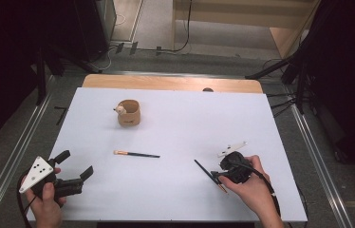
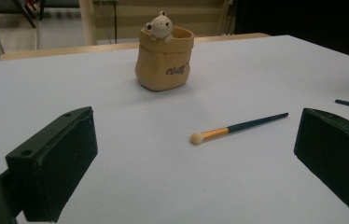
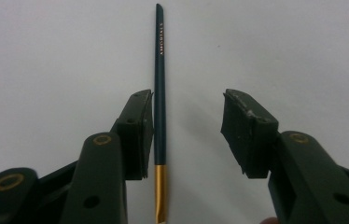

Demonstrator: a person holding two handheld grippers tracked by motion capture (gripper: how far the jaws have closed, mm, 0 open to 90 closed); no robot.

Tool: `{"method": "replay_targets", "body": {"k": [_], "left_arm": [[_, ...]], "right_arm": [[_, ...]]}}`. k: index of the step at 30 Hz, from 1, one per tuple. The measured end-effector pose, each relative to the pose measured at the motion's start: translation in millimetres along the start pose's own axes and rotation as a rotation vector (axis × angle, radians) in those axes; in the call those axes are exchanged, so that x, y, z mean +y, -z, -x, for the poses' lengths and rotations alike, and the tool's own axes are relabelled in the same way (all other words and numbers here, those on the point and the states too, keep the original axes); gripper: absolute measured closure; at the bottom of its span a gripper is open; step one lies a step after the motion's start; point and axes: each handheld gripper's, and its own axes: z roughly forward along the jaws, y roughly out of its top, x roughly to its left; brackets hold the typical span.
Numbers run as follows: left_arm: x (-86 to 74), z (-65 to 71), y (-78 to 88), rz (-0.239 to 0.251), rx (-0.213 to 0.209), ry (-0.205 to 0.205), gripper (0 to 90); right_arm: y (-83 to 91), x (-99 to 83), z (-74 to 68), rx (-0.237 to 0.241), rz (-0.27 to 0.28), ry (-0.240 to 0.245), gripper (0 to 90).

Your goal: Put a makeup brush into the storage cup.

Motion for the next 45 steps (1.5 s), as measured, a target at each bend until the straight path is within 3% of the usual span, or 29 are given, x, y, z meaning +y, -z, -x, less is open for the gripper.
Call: {"method": "replay_targets", "body": {"k": [9, 11, 14, 20, 23, 27, 30, 38, 45], "left_arm": [[1.0, 2.9, -1.2, -0.003, -0.004, -0.009, 0.0], [1.4, 3.6, -0.9, -0.001, -0.003, -0.008, 0.0], [2.4, 4.4, -0.5, 0.003, -0.004, -0.009, 0.0], [3.8, 7.2, -2.3, -0.004, -0.004, -0.009, 0.0], [7.6, 8.4, -4.4, 0.01, -0.011, 0.003, 0.0], [14.5, 11.7, -9.2, 0.019, -0.032, 0.002, 0.0], [19.8, 15.3, -15.6, 0.015, -0.044, -0.012, 0.0], [37.2, 26.8, -37.7, 0.015, -0.09, -0.032, 0.0], [51.9, 43.4, -67.8, 0.015, -0.157, -0.037, 0.0]], "right_arm": [[-12.1, -4.5, -6.8, 0.026, -0.072, 0.013, 68.3], [-16.4, -6.1, -8.8, 0.023, -0.11, 0.029, 75.9], [-17.4, -8.9, -9.4, -0.003, -0.1, 0.038, 84.2], [-16.6, -8.5, -13.4, -0.022, -0.094, 0.066, 84.6], [-9.7, -9.5, -9.3, 0.006, -0.021, 0.046, 84.8], [5.5, -8.9, -2.9, 0.002, 0.09, 0.032, 84.8], [12.8, -7.9, 0.8, -0.006, 0.136, 0.025, 84.8], [24.1, -0.9, 4.1, -0.02, 0.204, 0.045, 85.0], [30.2, 15.6, 10.4, 0.01, 0.261, 0.048, 85.0]]}}
